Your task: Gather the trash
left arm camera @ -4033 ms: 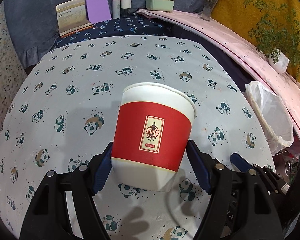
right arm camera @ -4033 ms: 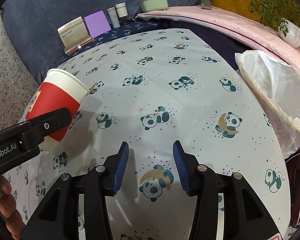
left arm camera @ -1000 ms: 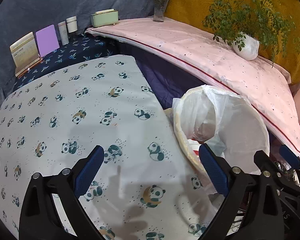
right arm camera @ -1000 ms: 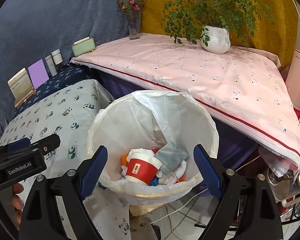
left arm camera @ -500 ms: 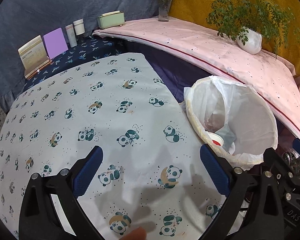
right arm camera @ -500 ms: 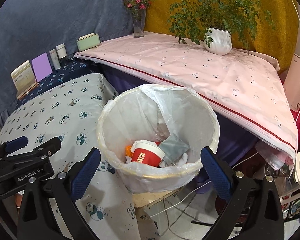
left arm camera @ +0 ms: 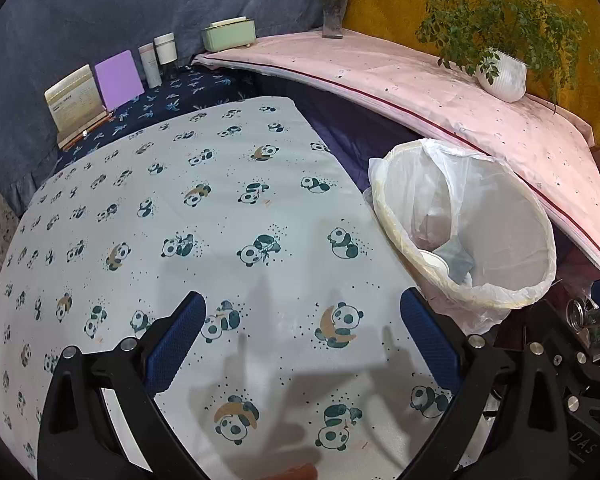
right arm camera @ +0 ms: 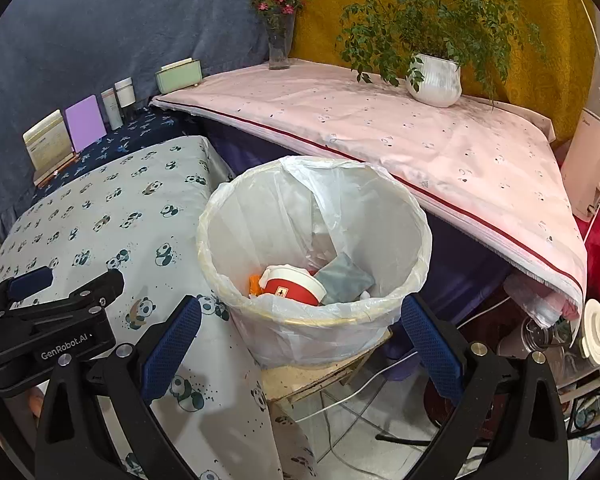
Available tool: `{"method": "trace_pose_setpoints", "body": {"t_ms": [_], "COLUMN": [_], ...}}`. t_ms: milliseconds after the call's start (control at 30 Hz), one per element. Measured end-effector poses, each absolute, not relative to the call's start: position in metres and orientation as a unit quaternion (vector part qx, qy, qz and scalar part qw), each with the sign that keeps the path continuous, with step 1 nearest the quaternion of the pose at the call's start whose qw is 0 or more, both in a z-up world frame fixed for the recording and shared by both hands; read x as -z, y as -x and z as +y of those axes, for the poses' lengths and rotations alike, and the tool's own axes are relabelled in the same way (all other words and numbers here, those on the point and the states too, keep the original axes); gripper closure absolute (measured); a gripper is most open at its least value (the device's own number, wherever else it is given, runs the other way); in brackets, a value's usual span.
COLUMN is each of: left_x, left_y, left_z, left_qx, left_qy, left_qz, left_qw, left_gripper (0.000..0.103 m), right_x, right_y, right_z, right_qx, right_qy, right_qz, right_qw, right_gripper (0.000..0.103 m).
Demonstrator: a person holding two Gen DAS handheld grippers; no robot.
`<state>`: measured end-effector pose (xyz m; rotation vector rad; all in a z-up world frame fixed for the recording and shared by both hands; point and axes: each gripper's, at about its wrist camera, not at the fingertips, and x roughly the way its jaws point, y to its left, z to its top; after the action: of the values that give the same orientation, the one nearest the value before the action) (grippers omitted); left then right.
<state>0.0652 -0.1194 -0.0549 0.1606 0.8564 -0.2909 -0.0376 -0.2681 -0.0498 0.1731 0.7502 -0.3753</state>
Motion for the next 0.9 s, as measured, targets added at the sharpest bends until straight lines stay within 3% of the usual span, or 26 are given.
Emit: {"method": "trace_pose_setpoints", "body": {"t_ms": [900], "left_x": [0.0595], "left_y": [-0.0558], "left_z": [-0.1230], "left_qx": [0.134], "left_qy": [-0.088], "left_qz": [0.413], "left_qw": [0.896], "left_gripper": [0.010], "right_x": [0.0569], "right_y": [0.0450], "right_z": [-0.2706], "right_qx": [0.184], "right_qy": [-0.090], "right_qz": [0.370], "right_qw": [0.906], "right_gripper": [0.006]}}
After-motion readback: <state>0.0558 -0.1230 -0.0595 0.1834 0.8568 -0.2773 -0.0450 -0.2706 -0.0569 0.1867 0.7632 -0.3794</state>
